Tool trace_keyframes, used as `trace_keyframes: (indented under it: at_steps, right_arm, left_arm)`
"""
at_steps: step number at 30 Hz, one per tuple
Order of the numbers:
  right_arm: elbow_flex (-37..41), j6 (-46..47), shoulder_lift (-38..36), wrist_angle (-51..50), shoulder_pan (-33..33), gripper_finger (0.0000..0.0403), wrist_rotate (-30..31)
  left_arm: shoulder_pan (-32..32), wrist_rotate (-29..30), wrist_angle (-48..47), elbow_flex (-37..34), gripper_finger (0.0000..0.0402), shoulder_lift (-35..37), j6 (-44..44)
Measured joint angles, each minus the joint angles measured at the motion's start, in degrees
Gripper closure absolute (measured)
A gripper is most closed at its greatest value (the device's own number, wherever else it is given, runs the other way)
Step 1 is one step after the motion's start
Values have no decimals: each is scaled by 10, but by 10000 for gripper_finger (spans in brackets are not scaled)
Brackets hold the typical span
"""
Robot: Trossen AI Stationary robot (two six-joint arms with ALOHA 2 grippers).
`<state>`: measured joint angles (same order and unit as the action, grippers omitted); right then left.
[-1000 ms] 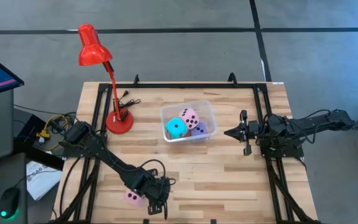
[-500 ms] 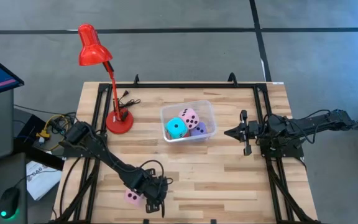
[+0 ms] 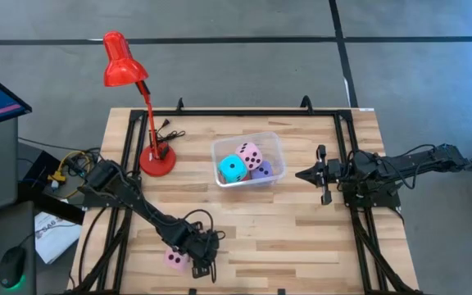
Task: Pick & Place Dice
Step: Put the small purple die into the transparent bin
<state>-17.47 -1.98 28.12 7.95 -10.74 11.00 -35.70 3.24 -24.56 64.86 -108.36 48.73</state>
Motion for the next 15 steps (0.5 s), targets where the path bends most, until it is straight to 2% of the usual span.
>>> trace_keyframes:
  at_steps: [15]
  right_arm:
    - [0, 0, 0, 0, 0, 398, 0]
  left_arm:
    - [1, 14, 12, -11, 216, 0, 0]
